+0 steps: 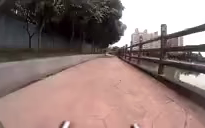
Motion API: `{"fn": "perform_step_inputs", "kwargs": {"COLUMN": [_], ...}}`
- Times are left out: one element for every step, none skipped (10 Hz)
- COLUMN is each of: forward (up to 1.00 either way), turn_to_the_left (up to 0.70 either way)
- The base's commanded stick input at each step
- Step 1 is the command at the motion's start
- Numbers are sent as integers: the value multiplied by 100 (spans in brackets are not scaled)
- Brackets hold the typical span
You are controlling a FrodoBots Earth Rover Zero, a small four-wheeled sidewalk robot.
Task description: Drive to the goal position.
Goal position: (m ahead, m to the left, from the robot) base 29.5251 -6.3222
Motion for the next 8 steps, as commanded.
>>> {"fn": "perform_step_inputs", "kwargs": {"forward": [100, 100, 100, 100, 100, 100, 100, 100], "turn_to_the_left": [-21, -32, -10, 0, 0, 0, 0, 0]}}
